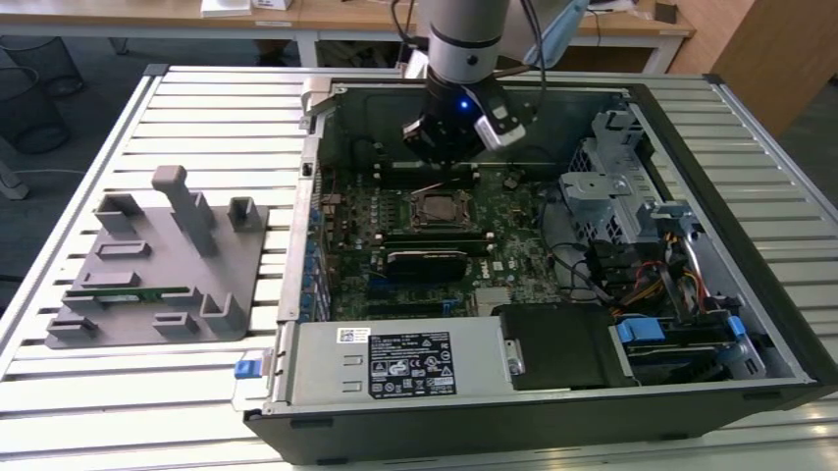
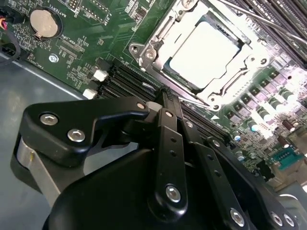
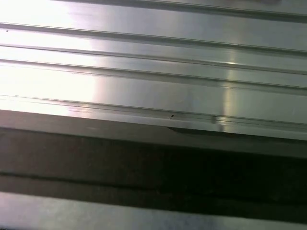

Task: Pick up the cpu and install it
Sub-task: 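Install the first cpu locking lever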

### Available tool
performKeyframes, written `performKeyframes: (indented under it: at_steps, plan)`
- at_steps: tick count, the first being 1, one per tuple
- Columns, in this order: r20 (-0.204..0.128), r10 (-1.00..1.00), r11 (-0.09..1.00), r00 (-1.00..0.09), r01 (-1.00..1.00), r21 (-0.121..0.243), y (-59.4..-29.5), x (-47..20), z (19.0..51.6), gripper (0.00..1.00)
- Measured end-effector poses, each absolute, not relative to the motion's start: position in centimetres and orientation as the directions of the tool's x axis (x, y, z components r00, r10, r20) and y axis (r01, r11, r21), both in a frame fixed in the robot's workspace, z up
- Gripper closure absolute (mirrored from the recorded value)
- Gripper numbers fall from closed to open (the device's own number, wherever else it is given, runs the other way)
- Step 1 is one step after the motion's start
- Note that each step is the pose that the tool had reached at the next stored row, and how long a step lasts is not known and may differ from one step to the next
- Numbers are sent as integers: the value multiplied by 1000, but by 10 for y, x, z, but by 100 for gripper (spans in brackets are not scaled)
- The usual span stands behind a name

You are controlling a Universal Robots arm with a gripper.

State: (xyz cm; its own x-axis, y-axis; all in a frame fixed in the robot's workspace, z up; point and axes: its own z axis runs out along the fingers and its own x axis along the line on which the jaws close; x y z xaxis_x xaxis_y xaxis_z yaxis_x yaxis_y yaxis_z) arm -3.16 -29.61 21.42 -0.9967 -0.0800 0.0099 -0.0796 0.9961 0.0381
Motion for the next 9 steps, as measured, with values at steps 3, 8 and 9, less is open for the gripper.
performKeyframes:
  at_steps: [3,8,9]
  plan:
    - [10,-80,996,-997,-80,38,-296,-30,211,89]
    - [10,-80,996,-997,-79,38,-296,-27,206,89]
    - [10,-80,996,-997,-79,38,-296,-27,205,89]
